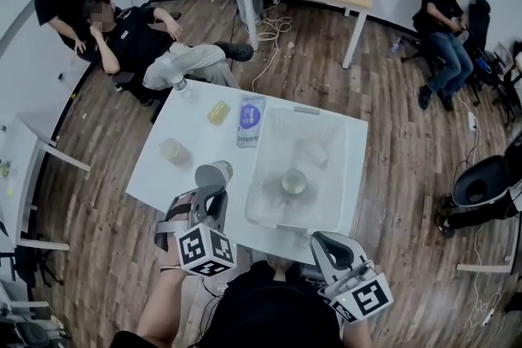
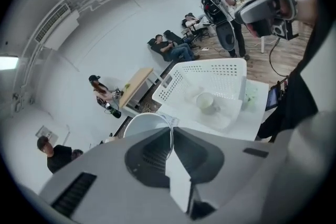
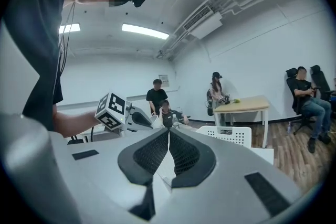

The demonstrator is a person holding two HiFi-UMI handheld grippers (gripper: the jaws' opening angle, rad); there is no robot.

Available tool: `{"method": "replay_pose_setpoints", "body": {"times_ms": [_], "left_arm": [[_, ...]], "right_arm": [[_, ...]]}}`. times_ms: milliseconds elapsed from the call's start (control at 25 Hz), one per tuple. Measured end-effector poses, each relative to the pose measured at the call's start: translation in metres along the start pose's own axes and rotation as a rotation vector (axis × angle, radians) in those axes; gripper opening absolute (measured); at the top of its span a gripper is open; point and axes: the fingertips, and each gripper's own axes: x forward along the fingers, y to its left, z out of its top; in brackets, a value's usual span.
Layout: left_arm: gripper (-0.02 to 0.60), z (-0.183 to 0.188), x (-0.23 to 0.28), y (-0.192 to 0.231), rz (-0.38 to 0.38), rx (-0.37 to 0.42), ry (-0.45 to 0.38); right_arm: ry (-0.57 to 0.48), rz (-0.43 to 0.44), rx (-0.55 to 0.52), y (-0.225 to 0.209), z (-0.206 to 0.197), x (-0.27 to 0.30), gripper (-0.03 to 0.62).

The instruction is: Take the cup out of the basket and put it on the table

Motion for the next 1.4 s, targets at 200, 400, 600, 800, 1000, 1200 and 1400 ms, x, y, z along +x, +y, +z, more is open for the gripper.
{"method": "replay_pose_setpoints", "body": {"times_ms": [200, 400, 600, 800, 1000, 1200, 1400], "left_arm": [[0.026, -0.059, 0.022, -0.005, -0.028, -0.049, 0.074], [0.026, -0.101, 0.057, -0.033, -0.114, -0.071, 0.116], [0.026, -0.129, 0.090, -0.069, -0.190, -0.052, 0.161], [0.026, -0.155, 0.120, -0.095, -0.263, -0.018, 0.206], [0.031, -0.174, 0.136, -0.118, -0.323, -0.002, 0.231], [0.109, -0.173, 0.140, -0.126, -0.354, 0.002, 0.224], [0.137, -0.172, 0.136, -0.136, -0.365, -0.002, 0.231]], "right_arm": [[0.033, 0.017, -0.003, 0.013, -0.003, 0.025, 0.026], [0.082, 0.013, -0.013, 0.019, -0.009, 0.044, 0.026], [0.113, -0.003, -0.019, 0.020, -0.017, 0.052, 0.026], [0.150, -0.033, -0.018, 0.018, -0.022, 0.059, 0.026], [0.182, -0.067, -0.018, 0.016, -0.026, 0.062, 0.026], [0.187, -0.075, -0.004, 0.014, -0.029, 0.064, 0.026], [0.181, -0.072, 0.002, 0.016, -0.032, 0.060, 0.026]]}}
